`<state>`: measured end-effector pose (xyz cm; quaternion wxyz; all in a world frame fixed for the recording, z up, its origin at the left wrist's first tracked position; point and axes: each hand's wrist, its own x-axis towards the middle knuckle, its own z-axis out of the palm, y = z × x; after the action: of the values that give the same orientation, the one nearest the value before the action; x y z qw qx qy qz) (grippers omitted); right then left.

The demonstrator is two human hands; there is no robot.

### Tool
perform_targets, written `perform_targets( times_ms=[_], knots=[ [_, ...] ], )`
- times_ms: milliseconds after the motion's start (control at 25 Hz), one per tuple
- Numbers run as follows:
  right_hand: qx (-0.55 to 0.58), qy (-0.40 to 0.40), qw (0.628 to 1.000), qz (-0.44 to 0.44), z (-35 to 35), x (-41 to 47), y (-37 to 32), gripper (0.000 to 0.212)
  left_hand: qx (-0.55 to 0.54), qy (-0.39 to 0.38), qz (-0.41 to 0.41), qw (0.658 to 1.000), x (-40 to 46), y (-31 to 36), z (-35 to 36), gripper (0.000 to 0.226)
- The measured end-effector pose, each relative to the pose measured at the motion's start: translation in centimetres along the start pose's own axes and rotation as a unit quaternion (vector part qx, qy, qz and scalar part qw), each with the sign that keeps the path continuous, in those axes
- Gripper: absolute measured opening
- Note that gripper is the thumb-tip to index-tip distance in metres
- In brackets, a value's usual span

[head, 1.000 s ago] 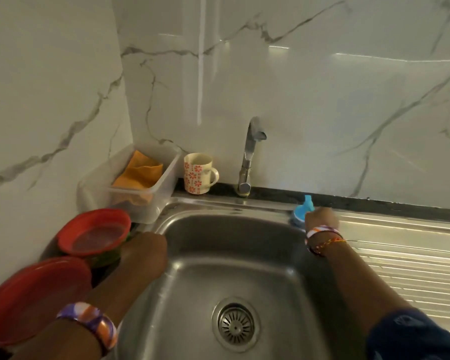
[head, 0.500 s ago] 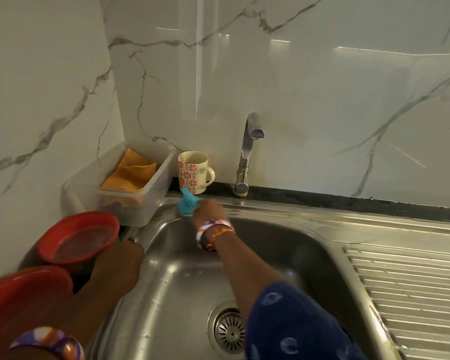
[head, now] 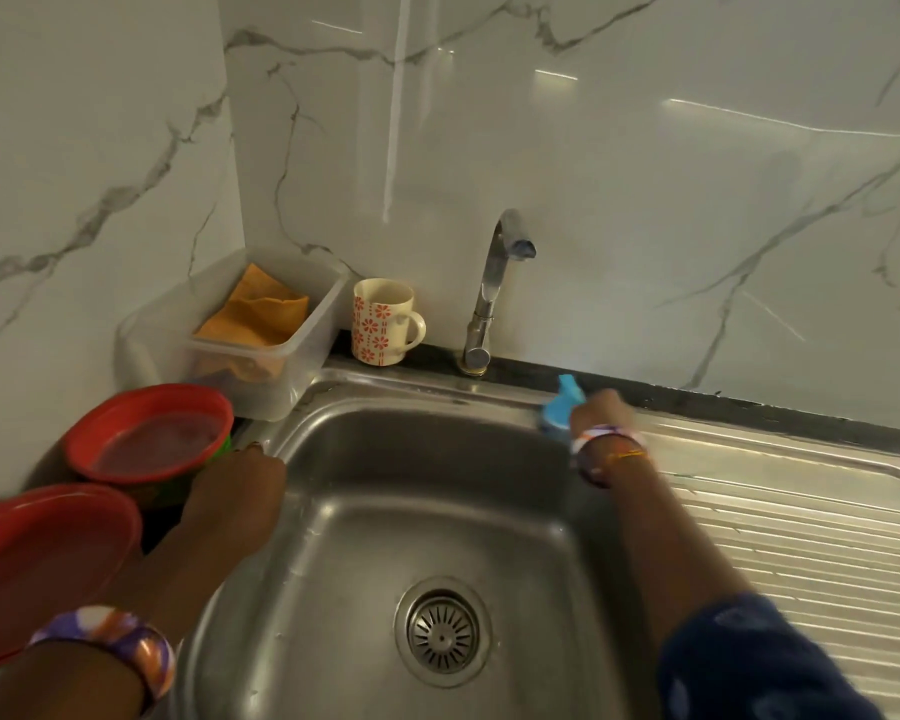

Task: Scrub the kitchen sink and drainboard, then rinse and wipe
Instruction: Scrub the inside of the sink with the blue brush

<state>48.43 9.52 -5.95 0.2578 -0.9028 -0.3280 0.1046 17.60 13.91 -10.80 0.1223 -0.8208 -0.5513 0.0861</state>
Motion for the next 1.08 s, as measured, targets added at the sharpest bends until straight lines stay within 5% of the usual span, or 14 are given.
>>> perform_targets(
  times_ms=[200,320,520,640,800,920,1080],
  knots=[
    [0.025,-0.141,0.971,-0.189,10.8,-7.8,-12.3,0.033,0.003,-0.001,0.007,1.000,0.5,-0.3,0.5,0.028],
    [0.014,-0.166,0.961,-0.223,11.7,-6.6,-13.9,0.032,0.004,0.007,0.008,1.000,0.4,-0.2,0.4,0.028],
    [-0.001,-0.124,0.979,-0.161,4.1,0.0,-3.5,0.030,0.020,0.007,0.021,1.000,0.4,-0.3,0.4,0.029],
    [-0.051,-0.045,0.997,-0.039,-2.2,3.6,3.5,0.029,0.010,0.005,0.013,1.000,0.3,-0.1,0.4,0.032],
    [-0.135,0.027,0.989,0.052,-5.1,3.7,5.5,0.031,0.009,0.010,0.009,1.000,0.5,0.1,0.4,0.032],
    [-0.147,0.061,0.987,-0.026,-1.1,-0.1,0.5,0.030,0.003,0.015,0.016,1.000,0.8,0.4,0.6,0.031],
    [-0.131,-0.020,0.973,-0.190,7.3,-5.6,-9.0,0.026,0.020,0.016,0.035,0.999,1.1,0.3,1.1,0.030]
  ],
)
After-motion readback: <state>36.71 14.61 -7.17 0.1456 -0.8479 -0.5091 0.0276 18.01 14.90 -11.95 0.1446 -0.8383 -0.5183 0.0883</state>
